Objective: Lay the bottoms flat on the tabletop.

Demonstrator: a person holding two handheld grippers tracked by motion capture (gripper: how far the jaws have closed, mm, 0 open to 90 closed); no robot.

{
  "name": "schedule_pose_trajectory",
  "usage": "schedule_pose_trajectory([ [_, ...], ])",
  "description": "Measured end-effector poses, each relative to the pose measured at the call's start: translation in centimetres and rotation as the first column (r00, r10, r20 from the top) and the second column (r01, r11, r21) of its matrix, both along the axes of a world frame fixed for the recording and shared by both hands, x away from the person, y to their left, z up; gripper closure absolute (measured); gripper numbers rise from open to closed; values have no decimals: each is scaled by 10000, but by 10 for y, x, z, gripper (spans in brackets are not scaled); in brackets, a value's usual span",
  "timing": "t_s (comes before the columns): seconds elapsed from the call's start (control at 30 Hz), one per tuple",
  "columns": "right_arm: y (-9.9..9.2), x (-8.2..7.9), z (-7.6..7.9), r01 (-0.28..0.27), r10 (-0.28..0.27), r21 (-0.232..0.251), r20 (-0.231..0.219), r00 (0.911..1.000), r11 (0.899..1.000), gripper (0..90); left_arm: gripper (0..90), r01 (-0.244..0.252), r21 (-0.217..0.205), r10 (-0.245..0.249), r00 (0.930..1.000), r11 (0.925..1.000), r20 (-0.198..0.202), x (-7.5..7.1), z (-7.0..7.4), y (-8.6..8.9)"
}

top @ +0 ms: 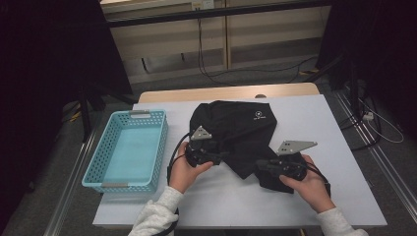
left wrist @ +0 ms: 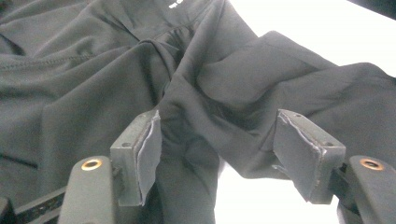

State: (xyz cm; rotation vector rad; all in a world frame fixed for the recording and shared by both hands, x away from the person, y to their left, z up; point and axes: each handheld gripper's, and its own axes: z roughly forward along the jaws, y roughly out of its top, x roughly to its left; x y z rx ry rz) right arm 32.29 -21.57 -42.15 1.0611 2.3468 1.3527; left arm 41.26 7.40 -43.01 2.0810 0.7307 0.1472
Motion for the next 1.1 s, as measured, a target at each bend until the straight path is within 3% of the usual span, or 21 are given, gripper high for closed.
schedule_pose_trajectory([
  [0.13,-2,14,-14,680,-693,-479,-266,9972,9965,883,313,20,-71,-21,10000,10000,-46,-3,1,0],
  [0.27,2,24,-30,1046,-1148,-1492,-614,9915,9833,867,300,118,-180,-117,9999,9998,38,-6,5,-1],
  [0.33,3,26,-34,1188,-1309,-1781,-577,9897,9768,857,295,190,-176,-189,9998,9997,45,-7,7,-1],
  [0.47,-1,27,-35,1573,-1675,-1738,-456,9848,9721,773,289,193,-64,-193,9998,9998,-10,-8,6,0],
  [0.67,-4,21,-29,1609,-1669,-1583,-250,9857,9742,704,282,290,-79,-291,9995,9995,-107,-9,6,-1],
  [0.87,-7,9,-16,1798,-1770,-1198,335,9836,9764,605,278,303,-82,-305,9994,9995,-132,-8,5,-2],
  [0.97,-4,1,-11,1337,-1288,-1071,514,9903,9852,598,277,319,-60,-320,9994,9995,-140,-8,6,-2],
  [1.1,7,-10,-10,379,-344,-980,378,9987,9945,622,275,321,-129,-322,9994,9994,-122,-8,7,-4],
])
